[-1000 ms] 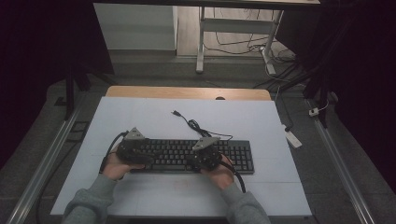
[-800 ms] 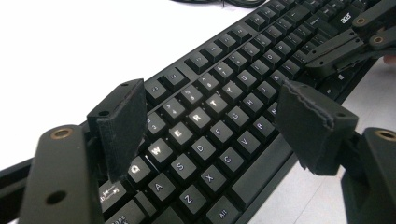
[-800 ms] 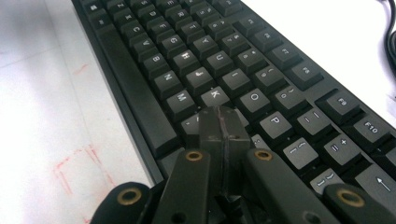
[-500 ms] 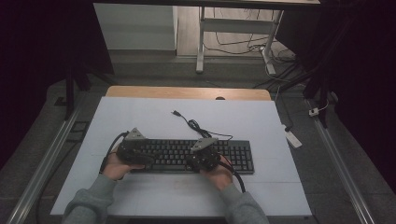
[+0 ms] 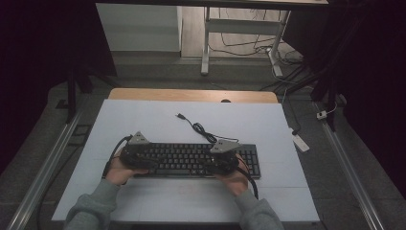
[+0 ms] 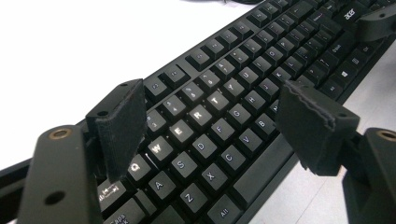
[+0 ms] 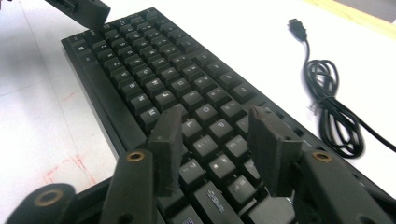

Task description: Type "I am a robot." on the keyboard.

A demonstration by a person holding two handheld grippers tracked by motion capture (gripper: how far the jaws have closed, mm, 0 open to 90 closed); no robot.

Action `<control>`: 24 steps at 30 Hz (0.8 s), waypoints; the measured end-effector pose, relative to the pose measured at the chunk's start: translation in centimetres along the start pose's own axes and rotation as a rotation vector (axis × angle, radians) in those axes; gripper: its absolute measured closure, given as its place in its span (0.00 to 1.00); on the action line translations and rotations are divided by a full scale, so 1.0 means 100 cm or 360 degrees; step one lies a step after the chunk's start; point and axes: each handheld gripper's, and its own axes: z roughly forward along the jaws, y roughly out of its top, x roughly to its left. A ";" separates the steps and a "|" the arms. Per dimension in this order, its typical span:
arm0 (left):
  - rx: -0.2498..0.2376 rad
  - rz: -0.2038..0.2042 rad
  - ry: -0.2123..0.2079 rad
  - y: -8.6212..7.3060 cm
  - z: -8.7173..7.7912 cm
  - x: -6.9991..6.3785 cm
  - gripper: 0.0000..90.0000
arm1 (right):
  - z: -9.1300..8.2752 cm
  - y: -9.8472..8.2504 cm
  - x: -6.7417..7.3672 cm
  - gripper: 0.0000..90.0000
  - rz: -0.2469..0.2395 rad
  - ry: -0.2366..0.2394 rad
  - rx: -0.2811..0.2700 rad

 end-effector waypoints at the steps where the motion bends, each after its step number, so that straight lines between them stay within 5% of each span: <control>1: -0.0003 0.0003 0.0003 0.000 0.000 0.000 0.28 | -0.002 -0.001 -0.001 0.60 -0.0004 -0.0006 -0.0002; 13: -0.0066 -0.0021 0.0037 -0.012 -0.010 -0.004 0.28 | -0.038 -0.019 -0.011 0.55 0.0019 -0.0095 -0.0025; 24: -0.0144 -0.0060 0.0101 -0.047 -0.039 -0.009 0.28 | -0.092 -0.062 -0.026 0.53 0.0092 -0.0218 -0.0013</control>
